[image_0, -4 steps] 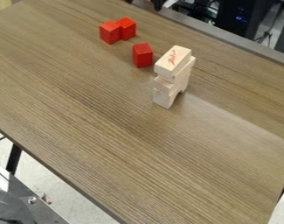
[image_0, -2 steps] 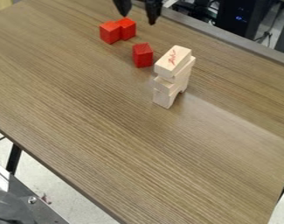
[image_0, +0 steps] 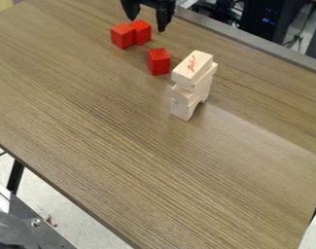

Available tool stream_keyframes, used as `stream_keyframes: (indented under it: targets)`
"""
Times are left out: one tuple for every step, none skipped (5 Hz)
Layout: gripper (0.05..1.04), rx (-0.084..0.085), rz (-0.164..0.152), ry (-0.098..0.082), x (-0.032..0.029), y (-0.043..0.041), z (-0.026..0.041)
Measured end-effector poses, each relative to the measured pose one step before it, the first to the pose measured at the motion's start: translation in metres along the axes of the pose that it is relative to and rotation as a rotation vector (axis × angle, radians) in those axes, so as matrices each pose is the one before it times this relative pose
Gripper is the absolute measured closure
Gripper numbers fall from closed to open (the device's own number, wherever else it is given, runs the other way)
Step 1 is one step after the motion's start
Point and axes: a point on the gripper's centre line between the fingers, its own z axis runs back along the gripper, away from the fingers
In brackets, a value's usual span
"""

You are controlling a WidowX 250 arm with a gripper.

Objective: Take red block and put top of red block

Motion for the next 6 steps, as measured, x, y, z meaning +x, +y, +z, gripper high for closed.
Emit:
stream_keyframes:
  targets:
    - [0.084, 0.0422, -0.0862, 0.0140, -0.00130, 0.00598, -0.00680]
    - [0.084, 0.0087, -0.0540, 0.0028, 0.00022, 0.00040, 0.00028]
    - [0.084, 0.0112, -0.0707, 0.0027, 0.00173, 0.00254, -0.00213]
    - [0.084, 0.0075, -0.0372, 0.0283, 0.00309, 0.00437, -0.01109]
    - [0.084, 0.0120, 0.0182, 0.0137, 0.00830, 0.00745, -0.00827]
    - [0.084, 0.0083, 0.0250, 0.0137, 0.00828, 0.00741, -0.00573]
